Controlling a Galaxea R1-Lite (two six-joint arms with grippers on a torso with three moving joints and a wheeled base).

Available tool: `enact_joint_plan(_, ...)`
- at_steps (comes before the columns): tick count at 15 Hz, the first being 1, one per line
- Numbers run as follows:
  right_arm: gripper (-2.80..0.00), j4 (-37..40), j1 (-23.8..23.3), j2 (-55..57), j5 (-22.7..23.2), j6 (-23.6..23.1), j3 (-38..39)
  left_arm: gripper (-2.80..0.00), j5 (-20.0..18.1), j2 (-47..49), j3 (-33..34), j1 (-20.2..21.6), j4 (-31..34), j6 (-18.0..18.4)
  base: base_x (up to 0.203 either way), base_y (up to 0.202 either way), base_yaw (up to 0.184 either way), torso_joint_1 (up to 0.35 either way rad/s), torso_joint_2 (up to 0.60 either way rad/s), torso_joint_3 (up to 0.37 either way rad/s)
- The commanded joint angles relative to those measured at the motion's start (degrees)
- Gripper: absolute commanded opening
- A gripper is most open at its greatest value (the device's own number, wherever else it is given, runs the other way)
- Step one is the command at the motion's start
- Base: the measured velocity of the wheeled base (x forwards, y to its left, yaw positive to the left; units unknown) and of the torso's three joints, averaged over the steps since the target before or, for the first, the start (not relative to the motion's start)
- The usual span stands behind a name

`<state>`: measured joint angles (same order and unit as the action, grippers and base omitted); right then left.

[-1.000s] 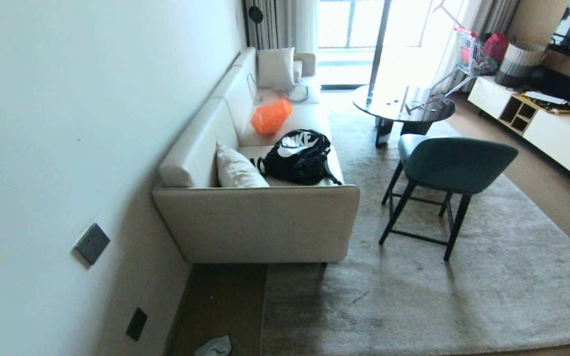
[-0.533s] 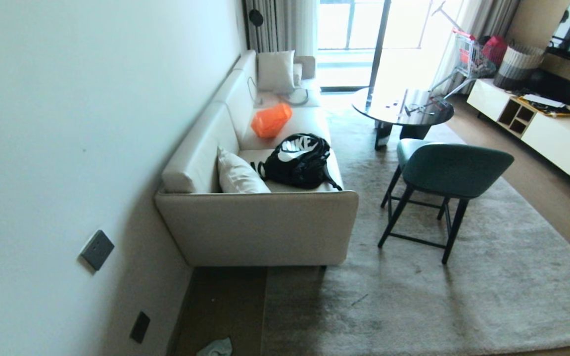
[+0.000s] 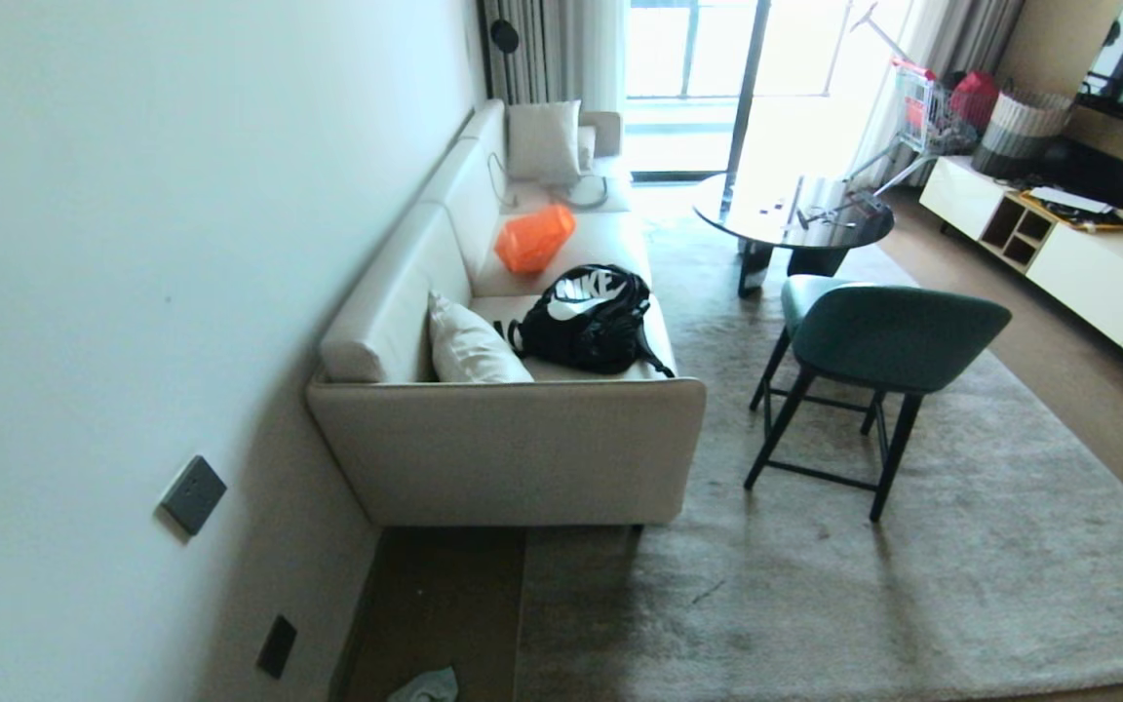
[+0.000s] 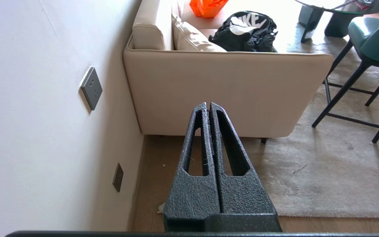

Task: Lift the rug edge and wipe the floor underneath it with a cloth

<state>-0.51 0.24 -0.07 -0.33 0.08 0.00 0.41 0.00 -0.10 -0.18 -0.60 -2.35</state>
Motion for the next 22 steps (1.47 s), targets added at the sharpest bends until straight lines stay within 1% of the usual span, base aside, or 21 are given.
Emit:
enact_joint_plan(1, -2.80, -0.02, 0.02, 0.07, -0.02, 0.00, 0.00, -2.80, 0.03, 0.00, 0.01, 0.01, -0.02, -0.02, 0.000, 0.000, 0.000, 0.000, 0.00, 0.000)
enact_joint_plan(22, -2.80, -0.02, 0.02, 0.07, -0.11, 0.27, 0.00, -2.80, 0.03, 0.00, 0.01, 0.01, -0.02, -0.02, 0.000, 0.000, 0.000, 0.000, 0.00, 0.000)
